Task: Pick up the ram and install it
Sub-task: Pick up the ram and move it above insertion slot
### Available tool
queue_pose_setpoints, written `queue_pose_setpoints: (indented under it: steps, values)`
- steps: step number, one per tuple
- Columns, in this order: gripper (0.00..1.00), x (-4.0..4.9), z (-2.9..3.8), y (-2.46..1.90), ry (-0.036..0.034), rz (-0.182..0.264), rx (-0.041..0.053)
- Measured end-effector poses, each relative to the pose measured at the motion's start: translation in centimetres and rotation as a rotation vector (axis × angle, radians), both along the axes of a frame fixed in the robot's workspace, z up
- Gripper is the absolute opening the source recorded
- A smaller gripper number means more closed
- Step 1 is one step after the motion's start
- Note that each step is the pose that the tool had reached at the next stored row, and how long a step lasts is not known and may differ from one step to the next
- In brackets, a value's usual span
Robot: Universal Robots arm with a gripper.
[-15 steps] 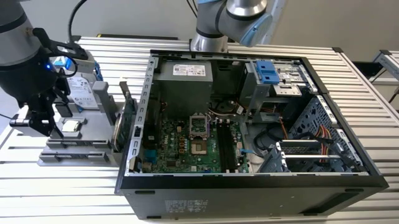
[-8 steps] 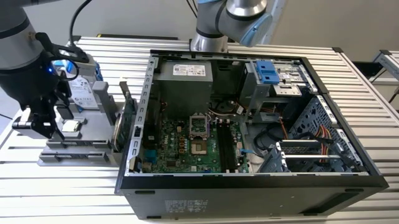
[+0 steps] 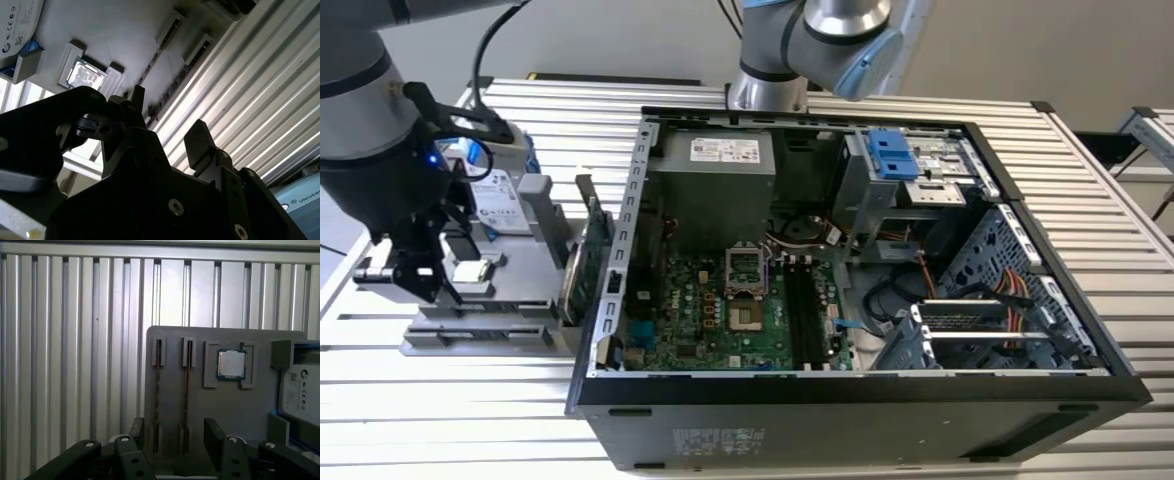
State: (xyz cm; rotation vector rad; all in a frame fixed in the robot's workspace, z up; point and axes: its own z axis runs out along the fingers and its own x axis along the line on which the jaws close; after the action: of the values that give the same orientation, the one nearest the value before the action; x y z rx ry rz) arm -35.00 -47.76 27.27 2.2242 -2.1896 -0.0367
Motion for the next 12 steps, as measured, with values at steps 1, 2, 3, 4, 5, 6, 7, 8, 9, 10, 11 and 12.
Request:
queue_pose_setpoints:
  steps: [1, 2, 3, 4, 5, 6, 7, 8, 9, 10, 11, 12]
  values:
    - [1.0, 0.0, -0.11, 0.0, 0.0, 0.0, 0.0]
    - [1.0, 0.0, -0.21, 0.0, 0.0, 0.0, -0.0001]
    - [1.0, 0.0, -0.32, 0.0, -0.0001, 0.0, -0.0001]
    - [1.0, 0.0, -0.42, 0.0, -0.0002, 0.0, -0.0001]
    - [1.0, 0.0, -0.52, 0.0, -0.0001, 0.0, -0.0003]
    - [1.0, 0.0, -0.63, 0.0, -0.0001, 0.0, -0.0003]
    - [1.0, 0.0, -0.73, 0.0, 0.0, 0.0, -0.0004]
    - [1.0, 0.0, -0.83, 0.0, 0.0, 0.0, -0.0004]
    - [1.0, 0.0, -0.94, 0.0, -0.0001, 0.0, -0.0004]
    - [1.0, 0.0, -1.04, 0.0, -0.0001, 0.0, -0.0004]
    - [1.0, 0.0, -1.15, 0.0, -0.0001, 0.0, -0.0005]
    - [1.0, 0.01, -1.24, 0.0, -0.0001, 0.0, -0.0004]
